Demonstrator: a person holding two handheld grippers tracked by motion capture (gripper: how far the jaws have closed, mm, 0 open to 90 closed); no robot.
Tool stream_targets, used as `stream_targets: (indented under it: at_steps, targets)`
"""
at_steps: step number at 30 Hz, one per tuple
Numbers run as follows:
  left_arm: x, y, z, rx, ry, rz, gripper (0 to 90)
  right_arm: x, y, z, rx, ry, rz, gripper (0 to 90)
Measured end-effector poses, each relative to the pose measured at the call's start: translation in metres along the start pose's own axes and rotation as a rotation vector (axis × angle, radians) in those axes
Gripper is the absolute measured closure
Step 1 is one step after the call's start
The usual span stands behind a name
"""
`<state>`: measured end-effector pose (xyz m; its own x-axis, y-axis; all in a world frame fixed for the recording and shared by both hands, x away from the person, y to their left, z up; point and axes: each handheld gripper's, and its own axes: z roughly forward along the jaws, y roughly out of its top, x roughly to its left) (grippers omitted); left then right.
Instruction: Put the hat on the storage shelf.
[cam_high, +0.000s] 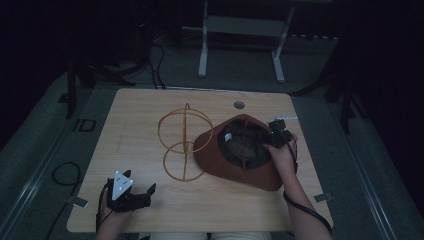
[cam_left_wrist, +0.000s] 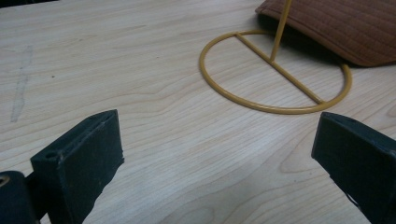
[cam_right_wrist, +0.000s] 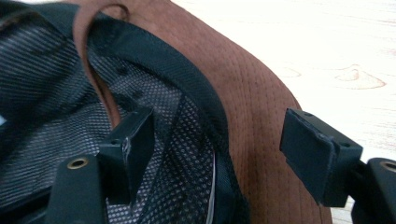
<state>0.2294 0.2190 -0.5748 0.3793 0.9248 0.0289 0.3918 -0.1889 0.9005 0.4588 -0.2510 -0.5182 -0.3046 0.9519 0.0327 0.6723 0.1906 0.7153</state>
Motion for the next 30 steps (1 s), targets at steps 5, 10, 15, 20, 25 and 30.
stream_targets:
  at_steps: [5, 10, 15, 20, 25, 30]
  targets:
    - [-0.001, 0.0, 0.001, 0.01, -0.019, 0.002, 2.5, 0.006, -0.002, 0.01, 0.052, -0.013, -0.019, 31.4]
    - [-0.002, 0.0, 0.002, 0.021, -0.024, 0.009, 2.5, 0.012, -0.007, 0.018, 0.096, -0.062, -0.054, 38.0]
    - [-0.001, 0.0, 0.001, 0.017, -0.022, 0.001, 2.5, 0.016, -0.009, 0.02, 0.096, -0.128, -0.101, 48.4]
    - [0.001, -0.001, 0.0, 0.018, -0.014, -0.01, 4.4, 0.019, -0.013, 0.023, 0.095, -0.185, -0.111, 63.4]
    - [0.002, 0.0, -0.001, 0.013, -0.015, -0.011, 4.4, 0.019, -0.017, 0.023, 0.078, -0.238, -0.097, 81.6]
    - [0.002, 0.0, -0.001, 0.018, -0.021, -0.011, 5.3, 0.013, -0.011, 0.011, 0.052, -0.205, -0.063, 84.1]
